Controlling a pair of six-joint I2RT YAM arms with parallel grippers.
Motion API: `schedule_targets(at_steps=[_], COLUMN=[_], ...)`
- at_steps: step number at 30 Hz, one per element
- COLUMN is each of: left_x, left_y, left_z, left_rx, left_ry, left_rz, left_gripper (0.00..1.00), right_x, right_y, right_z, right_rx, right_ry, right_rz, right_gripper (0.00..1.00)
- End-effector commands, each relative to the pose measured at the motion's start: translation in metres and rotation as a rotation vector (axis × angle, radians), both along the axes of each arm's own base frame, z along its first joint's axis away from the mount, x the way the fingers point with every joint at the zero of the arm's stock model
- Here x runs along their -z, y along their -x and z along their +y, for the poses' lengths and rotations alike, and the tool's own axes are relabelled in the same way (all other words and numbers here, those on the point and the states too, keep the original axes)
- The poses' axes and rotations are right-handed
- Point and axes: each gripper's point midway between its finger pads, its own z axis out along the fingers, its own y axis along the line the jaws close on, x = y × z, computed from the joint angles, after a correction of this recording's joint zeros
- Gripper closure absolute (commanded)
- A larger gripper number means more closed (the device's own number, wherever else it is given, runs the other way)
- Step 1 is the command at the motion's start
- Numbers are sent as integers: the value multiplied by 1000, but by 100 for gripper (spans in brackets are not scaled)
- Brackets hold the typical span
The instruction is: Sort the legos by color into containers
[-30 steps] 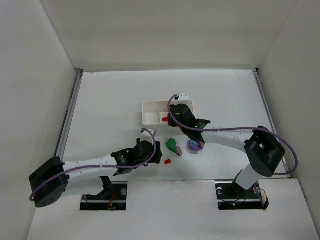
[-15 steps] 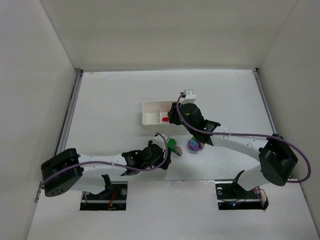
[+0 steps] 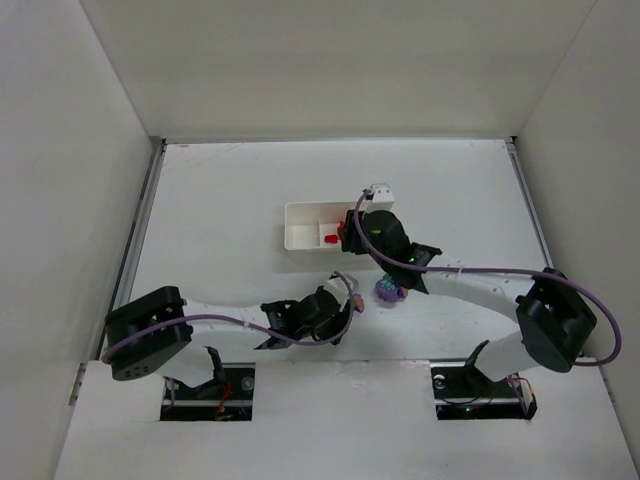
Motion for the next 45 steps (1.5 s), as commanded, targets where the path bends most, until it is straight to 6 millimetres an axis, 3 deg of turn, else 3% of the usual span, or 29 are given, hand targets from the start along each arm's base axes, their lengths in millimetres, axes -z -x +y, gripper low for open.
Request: schedule_targets(at_steps=[1,7,13,16,19,21,27,31,36,42,45], left_x=[-10,1,3,-8,-36,-63,-157,-187,-173,-149,-141], left_y=[-6,2,2,0,-10,-26,-100,-145,-192,-234,-245], left_z=[-17,-15,-3,-2,2,11,31,8,-16,-5,-10], left_rx=[30,52,26,7,-46,-123,-393,-418,-436,-512,-506], left_ry=[16,-59,-133,-114,-15,73,323,338,253,178,160], left_rz=[-34,-29,-67,-86,-105,-120,-195,-244,-252,-257,-246], left_gripper=[55,75,86,88,88,87,84,83,83,81,80], right_x=[-23,-31,-43,-48,-48,-47,-44,-36,-19,-11,-7], right_y=[-2,-2,-3,-2,-1,0,9,17,29,65,80], right_z=[0,-17,-36,-42,-48,-51,-60,-70,-77,-66,-62], right_rx=[3,31,59,70,78,84,100,115,113,20,-23], right_ry=[-65,-83,-124,-134,-134,-136,-151,-153,-119,-101,-82], right_rz=[-52,-69,-88,-98,-99,-96,-92,-78,-33,-12,8], right_gripper=[47,47,47,47,47,47,47,50,55,54,53])
